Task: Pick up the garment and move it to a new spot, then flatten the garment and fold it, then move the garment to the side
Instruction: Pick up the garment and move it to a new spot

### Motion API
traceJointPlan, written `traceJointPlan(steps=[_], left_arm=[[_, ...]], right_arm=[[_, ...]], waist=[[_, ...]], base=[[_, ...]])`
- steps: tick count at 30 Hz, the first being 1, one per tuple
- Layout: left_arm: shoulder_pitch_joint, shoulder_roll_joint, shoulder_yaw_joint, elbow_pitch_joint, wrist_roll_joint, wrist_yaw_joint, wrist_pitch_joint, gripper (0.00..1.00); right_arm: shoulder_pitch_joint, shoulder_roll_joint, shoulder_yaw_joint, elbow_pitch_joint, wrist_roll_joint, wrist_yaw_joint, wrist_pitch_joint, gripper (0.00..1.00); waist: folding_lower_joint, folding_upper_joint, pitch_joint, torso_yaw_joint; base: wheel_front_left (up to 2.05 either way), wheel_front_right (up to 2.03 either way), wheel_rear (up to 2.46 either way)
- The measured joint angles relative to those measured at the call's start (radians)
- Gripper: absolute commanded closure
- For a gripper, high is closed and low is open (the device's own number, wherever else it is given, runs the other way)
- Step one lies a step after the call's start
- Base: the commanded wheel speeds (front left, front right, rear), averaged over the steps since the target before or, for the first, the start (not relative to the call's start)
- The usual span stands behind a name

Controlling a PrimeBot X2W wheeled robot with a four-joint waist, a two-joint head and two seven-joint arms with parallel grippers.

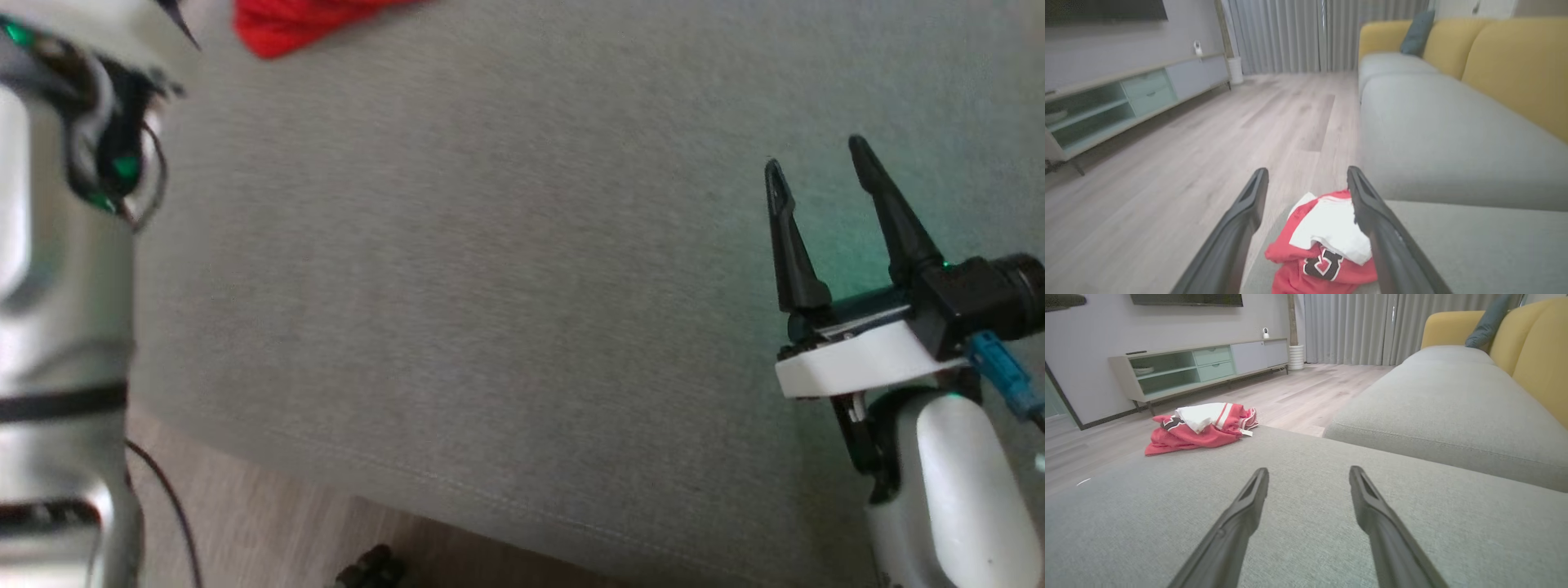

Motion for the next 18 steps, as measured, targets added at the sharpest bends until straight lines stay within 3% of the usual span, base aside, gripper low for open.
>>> traceJointPlan(steps=[8, 18], left_arm=[[-0.175, 0.034, 0.025, 0.303, -0.045, -0.003, 0.193, 0.0], [-0.247, 0.067, 0.028, 0.511, -0.044, 0.023, 0.191, 0.0]], right_arm=[[-0.005, -0.002, 0.019, -0.166, -0.048, 0.0, 0.049, 0.0], [-0.001, -0.002, 0.026, -0.261, -0.067, 0.0, 0.07, 0.0]], waist=[[-0.0002, 0.0, 0.11, -0.129], [-0.0003, 0.0, 0.212, -0.23]], base=[[0.0, 0.0, 0.0], [0.0, 0.0, 0.0]])
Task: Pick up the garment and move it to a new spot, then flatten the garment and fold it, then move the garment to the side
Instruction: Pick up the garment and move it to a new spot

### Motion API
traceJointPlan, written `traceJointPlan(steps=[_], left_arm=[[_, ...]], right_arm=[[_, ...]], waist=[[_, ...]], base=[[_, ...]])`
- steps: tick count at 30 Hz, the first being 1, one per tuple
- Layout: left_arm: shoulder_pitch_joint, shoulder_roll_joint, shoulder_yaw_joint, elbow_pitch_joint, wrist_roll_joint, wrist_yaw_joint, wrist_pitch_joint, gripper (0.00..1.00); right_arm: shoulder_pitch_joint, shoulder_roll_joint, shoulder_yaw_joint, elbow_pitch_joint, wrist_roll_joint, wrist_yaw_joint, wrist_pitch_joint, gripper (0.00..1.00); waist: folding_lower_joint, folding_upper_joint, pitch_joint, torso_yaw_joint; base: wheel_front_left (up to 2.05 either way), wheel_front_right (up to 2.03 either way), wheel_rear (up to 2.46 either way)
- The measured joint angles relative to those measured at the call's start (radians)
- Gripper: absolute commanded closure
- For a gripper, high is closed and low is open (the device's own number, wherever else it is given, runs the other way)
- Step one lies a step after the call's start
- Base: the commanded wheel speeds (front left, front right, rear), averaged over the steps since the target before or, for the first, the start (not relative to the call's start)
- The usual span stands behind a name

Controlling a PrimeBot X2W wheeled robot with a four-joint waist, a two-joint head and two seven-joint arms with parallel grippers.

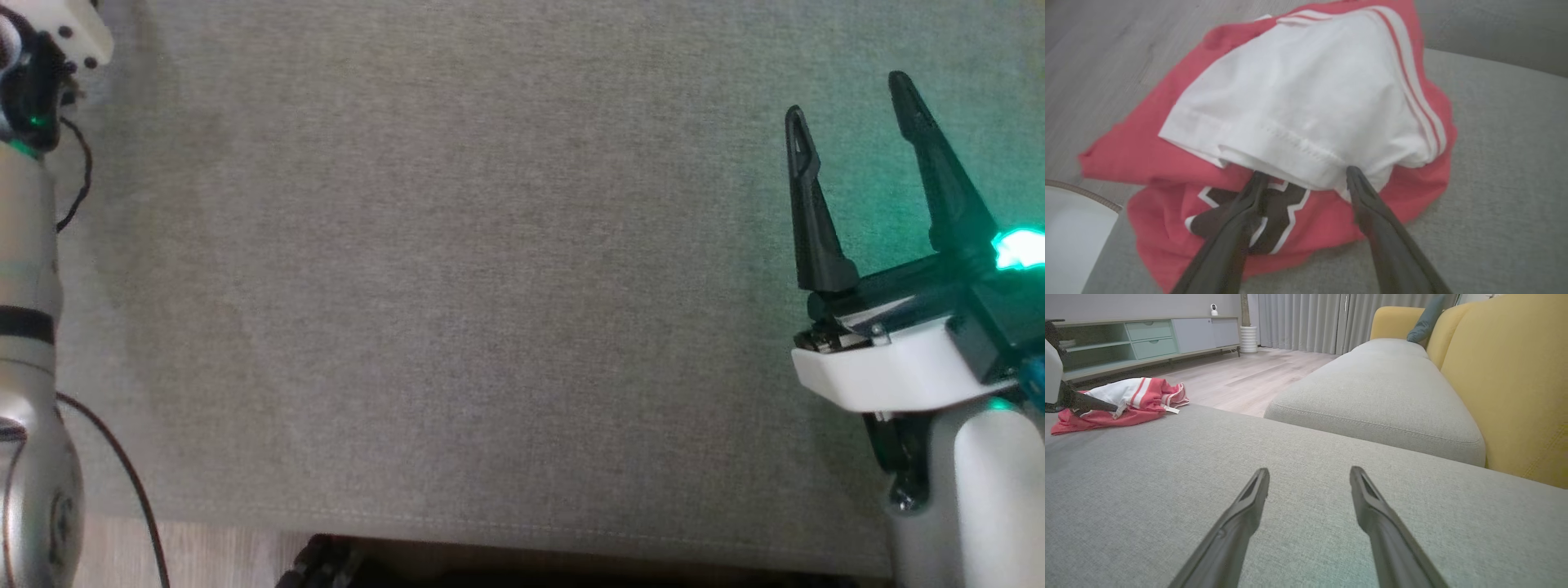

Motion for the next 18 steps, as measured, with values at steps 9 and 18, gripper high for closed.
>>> traceJointPlan(steps=[9, 18], left_arm=[[-0.036, 0.016, -0.002, 0.097, 0.002, -0.004, -0.075, 1.0], [-0.039, 0.012, 0.006, 0.124, -0.027, -0.036, -0.206, 1.0]], right_arm=[[0.0, 0.0, 0.0, 0.0, 0.005, 0.0, -0.007, 0.0], [-0.001, 0.0, 0.004, 0.09, 0.061, 0.0, -0.062, 0.0]], waist=[[-0.0001, 0.0, 0.01, -0.023], [-0.0001, 0.0, -0.11, -0.024]], base=[[0.0, 0.0, 0.0], [0.0, 0.0, 0.0]])
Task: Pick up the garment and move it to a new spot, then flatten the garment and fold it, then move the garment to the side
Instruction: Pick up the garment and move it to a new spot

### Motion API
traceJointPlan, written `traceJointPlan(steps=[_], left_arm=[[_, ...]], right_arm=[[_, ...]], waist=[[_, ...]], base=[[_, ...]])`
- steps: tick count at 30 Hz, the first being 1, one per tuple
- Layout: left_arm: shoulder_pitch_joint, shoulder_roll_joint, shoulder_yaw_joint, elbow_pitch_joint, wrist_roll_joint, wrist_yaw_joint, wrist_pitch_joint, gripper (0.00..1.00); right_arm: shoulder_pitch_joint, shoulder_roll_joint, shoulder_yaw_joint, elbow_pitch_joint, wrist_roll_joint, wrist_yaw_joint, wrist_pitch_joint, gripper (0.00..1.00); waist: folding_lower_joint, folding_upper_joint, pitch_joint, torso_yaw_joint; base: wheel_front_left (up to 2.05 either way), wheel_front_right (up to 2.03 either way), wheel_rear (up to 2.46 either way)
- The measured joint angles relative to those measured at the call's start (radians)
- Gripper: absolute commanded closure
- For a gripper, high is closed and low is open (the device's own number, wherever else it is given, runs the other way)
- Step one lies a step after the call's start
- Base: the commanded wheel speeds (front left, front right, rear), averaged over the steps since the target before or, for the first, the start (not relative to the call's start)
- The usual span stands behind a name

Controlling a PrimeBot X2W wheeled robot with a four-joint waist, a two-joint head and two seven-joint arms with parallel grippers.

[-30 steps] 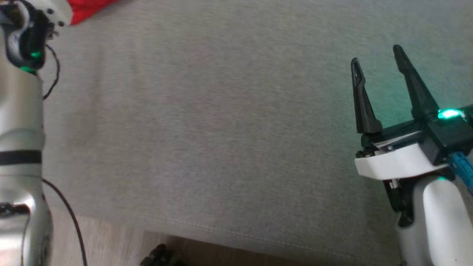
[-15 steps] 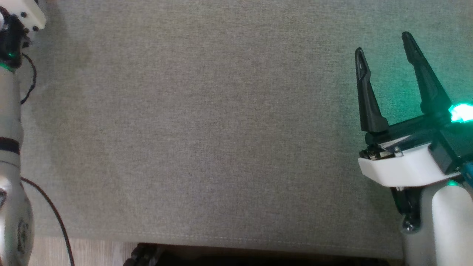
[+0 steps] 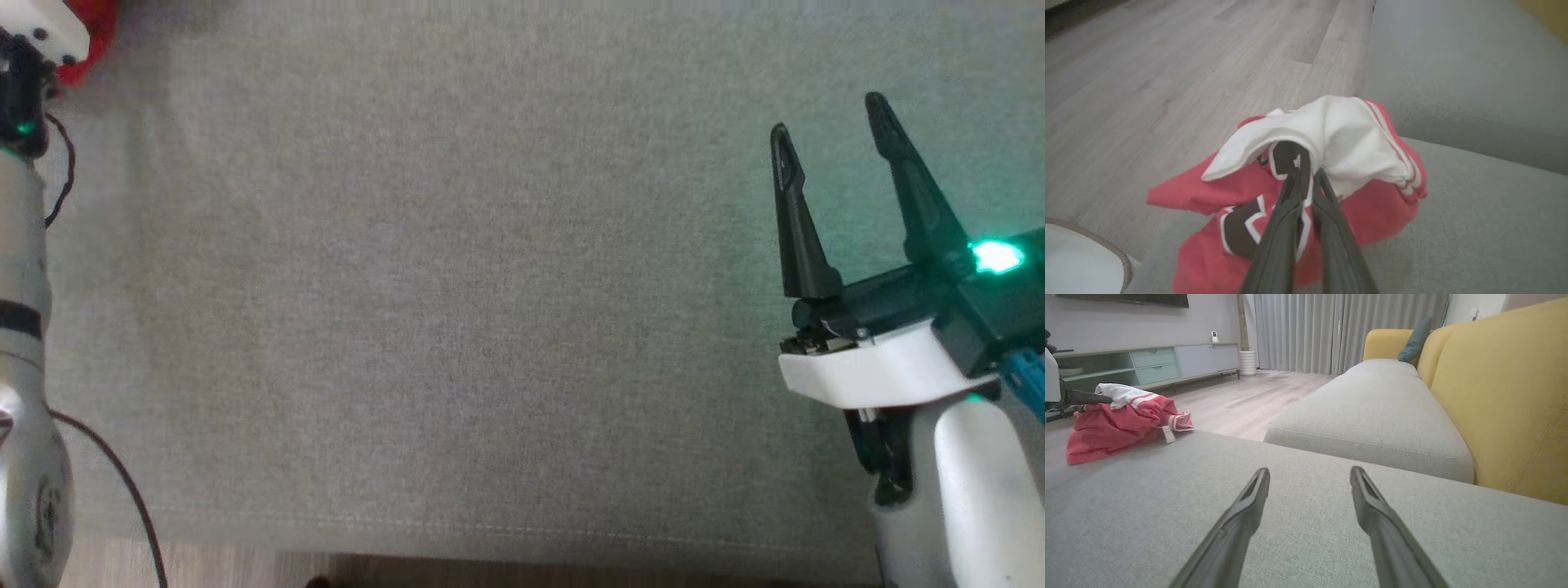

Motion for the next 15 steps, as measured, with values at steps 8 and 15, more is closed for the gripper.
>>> traceJointPlan(steps=[8, 15], left_arm=[[-0.006, -0.004, -0.06, -0.019, 0.002, -0.043, -0.027, 1.0], [-0.006, -0.073, -0.09, -0.073, -0.037, -0.052, -0.011, 1.0]], right_arm=[[0.043, 0.0, -0.013, 0.089, 0.068, 0.0, -0.051, 0.0], [0.081, 0.001, -0.044, 0.146, 0.121, 0.0, -0.092, 0.0]], waist=[[0.0, 0.0, -0.158, -0.016], [-0.0001, 0.0, -0.284, -0.047]], base=[[0.0, 0.0, 0.0], [0.0, 0.0, 0.0]])
